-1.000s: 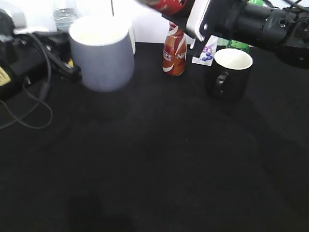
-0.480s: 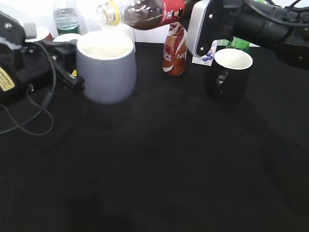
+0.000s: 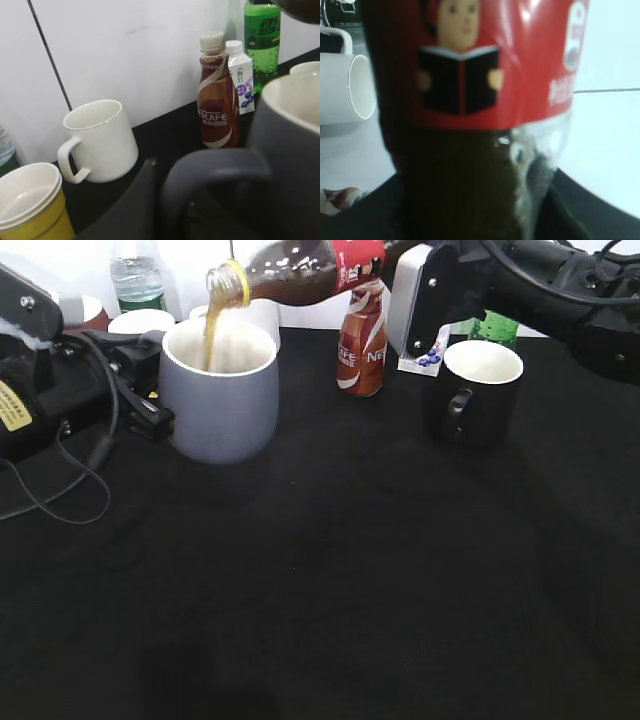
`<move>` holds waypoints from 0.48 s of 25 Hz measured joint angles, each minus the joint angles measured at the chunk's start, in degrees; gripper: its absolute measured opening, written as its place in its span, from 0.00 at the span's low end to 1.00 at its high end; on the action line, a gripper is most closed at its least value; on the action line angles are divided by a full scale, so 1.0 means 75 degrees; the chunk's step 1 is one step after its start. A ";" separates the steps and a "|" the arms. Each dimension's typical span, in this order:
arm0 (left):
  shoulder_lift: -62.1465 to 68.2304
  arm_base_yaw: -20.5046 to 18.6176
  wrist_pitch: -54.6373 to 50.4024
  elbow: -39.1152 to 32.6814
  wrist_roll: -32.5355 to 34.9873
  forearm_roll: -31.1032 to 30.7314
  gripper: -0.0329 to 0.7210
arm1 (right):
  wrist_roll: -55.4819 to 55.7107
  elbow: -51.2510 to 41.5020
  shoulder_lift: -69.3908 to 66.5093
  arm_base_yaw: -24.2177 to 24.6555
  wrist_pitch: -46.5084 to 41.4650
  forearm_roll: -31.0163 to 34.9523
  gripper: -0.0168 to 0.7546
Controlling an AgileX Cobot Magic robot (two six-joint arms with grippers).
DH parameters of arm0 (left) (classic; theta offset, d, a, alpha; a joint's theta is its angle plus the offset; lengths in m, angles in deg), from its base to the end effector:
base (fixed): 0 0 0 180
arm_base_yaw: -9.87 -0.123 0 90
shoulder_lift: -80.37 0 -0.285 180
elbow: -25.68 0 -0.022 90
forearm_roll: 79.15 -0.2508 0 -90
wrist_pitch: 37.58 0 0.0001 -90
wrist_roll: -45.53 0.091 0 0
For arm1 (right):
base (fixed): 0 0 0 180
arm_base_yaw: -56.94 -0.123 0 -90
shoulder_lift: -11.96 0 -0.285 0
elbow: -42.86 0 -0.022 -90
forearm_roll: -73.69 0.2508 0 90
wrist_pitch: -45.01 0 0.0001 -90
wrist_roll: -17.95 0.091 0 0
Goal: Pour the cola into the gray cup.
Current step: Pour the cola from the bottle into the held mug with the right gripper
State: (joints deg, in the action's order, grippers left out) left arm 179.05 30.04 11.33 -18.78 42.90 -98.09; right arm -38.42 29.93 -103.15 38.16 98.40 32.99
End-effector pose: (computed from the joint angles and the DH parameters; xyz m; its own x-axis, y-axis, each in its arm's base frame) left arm 0.2728 -0.1239 0.2082 0.0049 0.1790 -0.9838 0.5707 0.8074 0.1497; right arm 0.3718 0.1767 0.2539 0.7747 -0.6308 -0.0435 0.0371 0.1141 -0.9928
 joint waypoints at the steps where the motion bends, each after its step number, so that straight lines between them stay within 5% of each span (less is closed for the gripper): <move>1: 0.0000 0.0000 0.0000 0.0000 0.0014 0.0000 0.11 | -0.0019 0.0000 0.0000 0.0000 0.0000 0.0000 0.52; 12: 0.0000 0.0000 0.0006 0.0000 0.0021 0.0000 0.11 | -0.0437 0.0000 0.0000 0.0000 0.0006 0.0120 0.52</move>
State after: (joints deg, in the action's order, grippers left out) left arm 179.05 30.04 11.38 -18.78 43.05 -98.09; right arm -41.70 29.93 -103.15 38.16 98.45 33.89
